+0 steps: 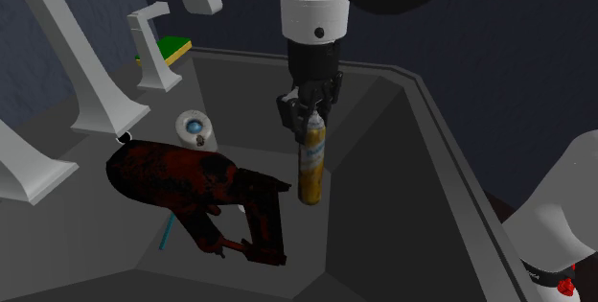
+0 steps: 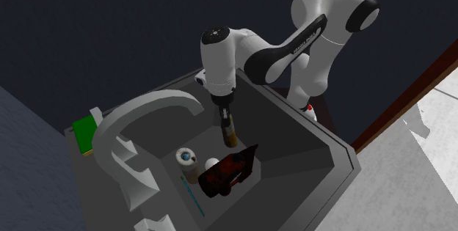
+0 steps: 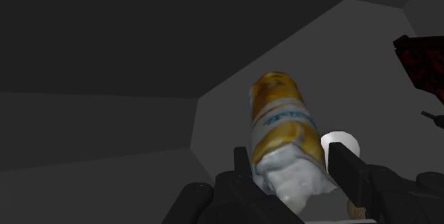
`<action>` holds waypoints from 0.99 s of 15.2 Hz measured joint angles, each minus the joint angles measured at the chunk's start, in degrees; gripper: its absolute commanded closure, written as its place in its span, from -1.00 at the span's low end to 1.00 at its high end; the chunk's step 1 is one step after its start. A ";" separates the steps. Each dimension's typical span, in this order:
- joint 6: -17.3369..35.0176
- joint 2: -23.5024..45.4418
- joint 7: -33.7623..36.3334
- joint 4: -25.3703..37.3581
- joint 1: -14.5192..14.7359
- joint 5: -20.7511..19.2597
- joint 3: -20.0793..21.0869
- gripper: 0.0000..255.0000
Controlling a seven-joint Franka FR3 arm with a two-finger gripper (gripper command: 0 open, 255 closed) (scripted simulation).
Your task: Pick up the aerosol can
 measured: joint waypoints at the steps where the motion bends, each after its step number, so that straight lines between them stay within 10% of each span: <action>1: 0.02 -0.01 0.00 -0.01 0.00 0.00 0.00 1.00; 15: -6.24 -0.45 0.14 5.67 -0.12 -0.03 -0.39 1.00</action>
